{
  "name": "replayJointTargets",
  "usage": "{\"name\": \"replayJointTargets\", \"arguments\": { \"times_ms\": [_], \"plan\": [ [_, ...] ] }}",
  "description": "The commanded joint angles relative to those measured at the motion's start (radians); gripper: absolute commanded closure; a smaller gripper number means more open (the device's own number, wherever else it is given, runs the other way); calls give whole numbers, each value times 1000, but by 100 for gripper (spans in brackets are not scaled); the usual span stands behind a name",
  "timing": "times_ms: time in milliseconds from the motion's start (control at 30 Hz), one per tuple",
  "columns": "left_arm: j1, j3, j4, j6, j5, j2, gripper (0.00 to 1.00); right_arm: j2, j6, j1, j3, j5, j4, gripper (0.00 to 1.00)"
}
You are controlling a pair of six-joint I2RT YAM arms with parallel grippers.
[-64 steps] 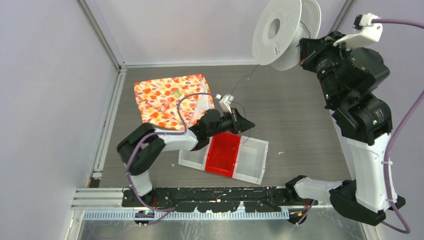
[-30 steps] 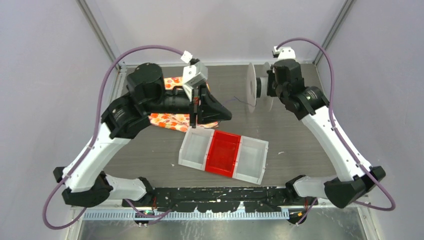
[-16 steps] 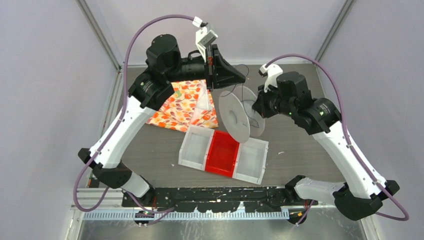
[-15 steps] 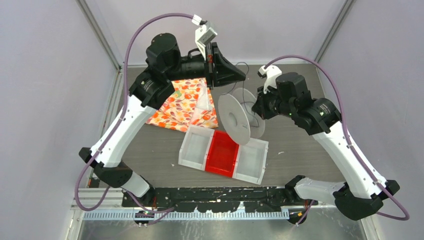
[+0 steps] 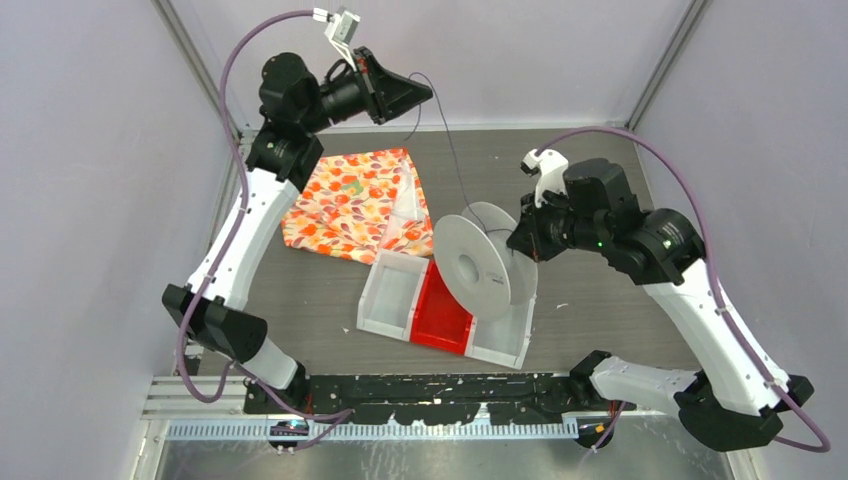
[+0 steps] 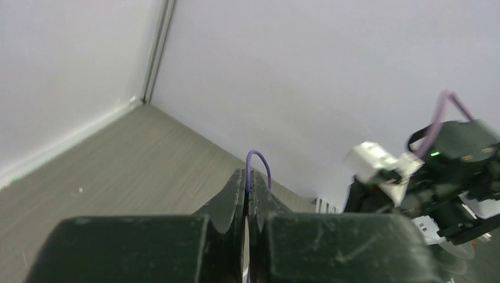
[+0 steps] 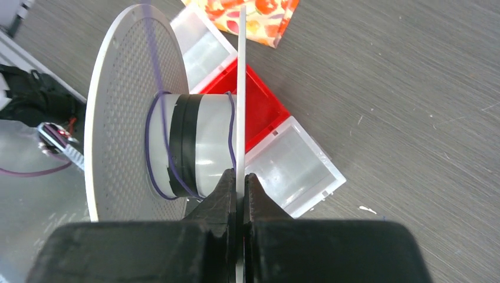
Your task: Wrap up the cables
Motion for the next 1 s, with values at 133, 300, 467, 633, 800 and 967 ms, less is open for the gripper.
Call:
{"name": "replayJointTargets", "arguments": {
  "times_ms": [133, 300, 467, 633, 800, 967],
  "plan": [
    [50, -240, 211, -170, 75, 47, 100, -138, 139, 5, 99, -39, 287, 99],
    [49, -400, 274, -215, 79, 26, 100, -157, 234, 4, 130, 162, 448, 99],
    [41, -549, 300, -231, 118, -7, 100, -143, 279, 6, 166, 443, 560, 99],
    [-20, -586, 126, -98, 159, -37, 100, -28, 282, 5, 281, 639, 539, 100],
    [-70, -594, -63, 54, 151, -72, 100, 72, 245, 5, 352, 793, 549, 99],
    [-141, -573, -152, 114, 146, -93, 100, 187, 184, 5, 446, 855, 510, 100]
  ]
}}
